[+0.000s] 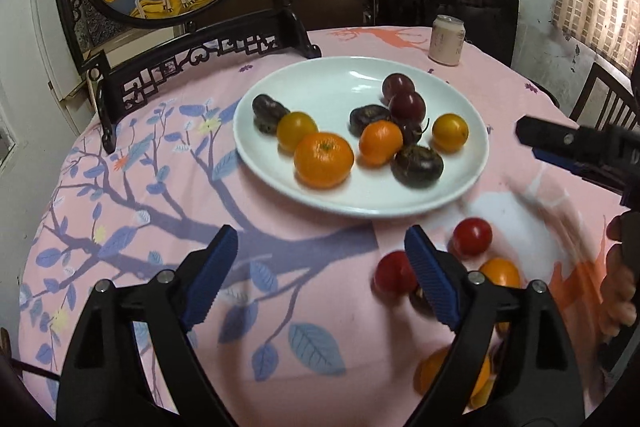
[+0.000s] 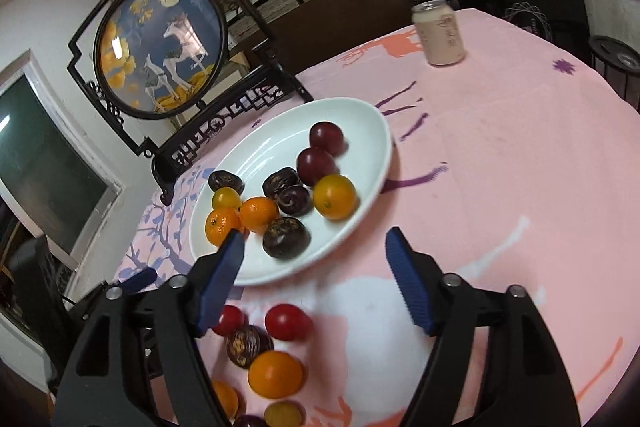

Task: Organize fruits
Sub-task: 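Grasp a red tomato with the left tool while the right tool grasps a red tomato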

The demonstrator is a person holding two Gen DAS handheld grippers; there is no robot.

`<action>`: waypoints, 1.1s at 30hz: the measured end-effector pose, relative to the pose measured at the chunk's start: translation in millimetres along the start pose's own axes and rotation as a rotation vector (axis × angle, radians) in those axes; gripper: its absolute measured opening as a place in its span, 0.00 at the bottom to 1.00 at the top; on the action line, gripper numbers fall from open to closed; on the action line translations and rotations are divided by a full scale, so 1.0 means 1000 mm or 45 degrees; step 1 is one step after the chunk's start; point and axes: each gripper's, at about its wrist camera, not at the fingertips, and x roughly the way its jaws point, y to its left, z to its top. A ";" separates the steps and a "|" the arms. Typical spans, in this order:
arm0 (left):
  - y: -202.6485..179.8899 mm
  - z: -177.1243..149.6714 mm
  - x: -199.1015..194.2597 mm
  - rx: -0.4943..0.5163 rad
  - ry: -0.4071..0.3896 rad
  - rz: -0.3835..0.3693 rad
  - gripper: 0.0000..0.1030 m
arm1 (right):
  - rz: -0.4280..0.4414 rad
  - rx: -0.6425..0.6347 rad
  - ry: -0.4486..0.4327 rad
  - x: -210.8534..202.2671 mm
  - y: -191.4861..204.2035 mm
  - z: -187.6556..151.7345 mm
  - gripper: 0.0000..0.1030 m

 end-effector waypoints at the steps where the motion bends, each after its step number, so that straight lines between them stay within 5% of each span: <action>1: 0.001 -0.003 0.000 -0.009 0.011 -0.023 0.85 | 0.002 0.012 -0.001 -0.003 -0.002 -0.001 0.73; 9: -0.010 -0.012 0.013 0.028 0.072 -0.072 0.85 | 0.018 0.051 0.033 -0.005 -0.007 -0.005 0.74; 14: -0.006 -0.012 0.023 0.026 0.109 -0.033 0.94 | 0.025 0.049 0.036 -0.005 -0.007 -0.005 0.74; 19: 0.025 -0.011 0.003 -0.046 0.034 0.179 0.93 | 0.028 0.048 0.051 -0.002 -0.007 -0.006 0.74; 22: 0.034 -0.016 -0.005 -0.091 0.025 0.116 0.93 | 0.045 0.020 0.071 0.000 -0.002 -0.008 0.74; 33: -0.003 -0.021 0.016 0.117 0.044 0.203 0.91 | 0.018 -0.045 0.094 0.005 0.006 -0.012 0.74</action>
